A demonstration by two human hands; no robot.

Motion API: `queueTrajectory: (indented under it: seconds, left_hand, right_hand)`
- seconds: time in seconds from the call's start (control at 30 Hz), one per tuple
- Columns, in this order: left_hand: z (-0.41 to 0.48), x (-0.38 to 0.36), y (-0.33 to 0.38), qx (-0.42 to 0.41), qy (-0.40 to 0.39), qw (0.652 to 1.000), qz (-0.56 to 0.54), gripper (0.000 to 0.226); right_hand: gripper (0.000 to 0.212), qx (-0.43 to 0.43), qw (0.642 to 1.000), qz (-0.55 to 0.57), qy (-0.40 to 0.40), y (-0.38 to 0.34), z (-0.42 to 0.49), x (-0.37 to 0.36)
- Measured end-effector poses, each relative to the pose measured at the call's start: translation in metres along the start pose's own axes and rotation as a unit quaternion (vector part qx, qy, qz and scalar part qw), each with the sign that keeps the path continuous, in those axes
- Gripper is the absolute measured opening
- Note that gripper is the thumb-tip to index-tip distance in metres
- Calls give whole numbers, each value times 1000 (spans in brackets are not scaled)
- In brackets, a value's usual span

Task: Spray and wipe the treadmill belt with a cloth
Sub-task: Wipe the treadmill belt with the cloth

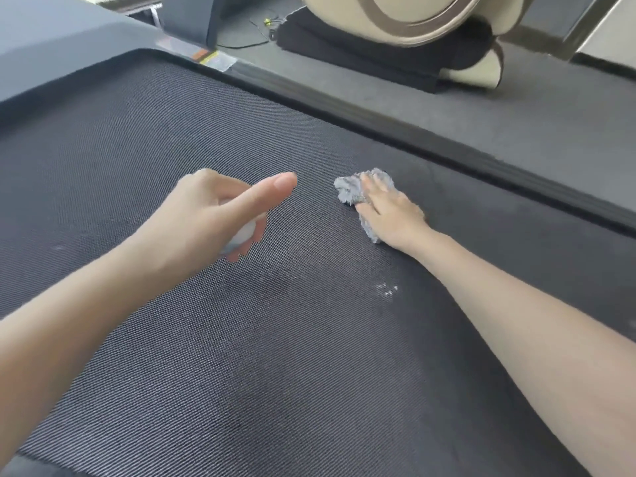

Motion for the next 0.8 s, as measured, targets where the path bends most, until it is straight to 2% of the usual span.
queueTrajectory:
  seconds: [0.1,0.23,0.43,0.63,0.8]
  left_hand:
    - [-5,6,3,-19,-9,1000,-18,79]
    - [-19,5,12,-38,-28,999,-8,92]
    - [-31,6,18,-33,-17,999,10,94]
    - [-51,-2,24,5,29,1000,10,93]
    - [-61,-24,39,9,79,997,22,97]
  right_hand:
    - [53,105,994,12,-10,-43,-42,-23]
    - [57,234,970,45,-38,-88,-107,-49]
    - [58,383,919,-14,-95,-118,-181,-72]
    - [59,496,858,-54,-121,-105,-233,-72]
    - [57,505,858,-3,-87,-98,-238,-70]
Point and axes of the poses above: each hand's wrist, its own z-axis towards the middle knuckle, its own x-axis out of the back of the hand, y = z × x, the point moved 6 cm from there along z, towards the middle knuckle, and after that the axes turned 5 degrees about z, right-handed, at the moved point
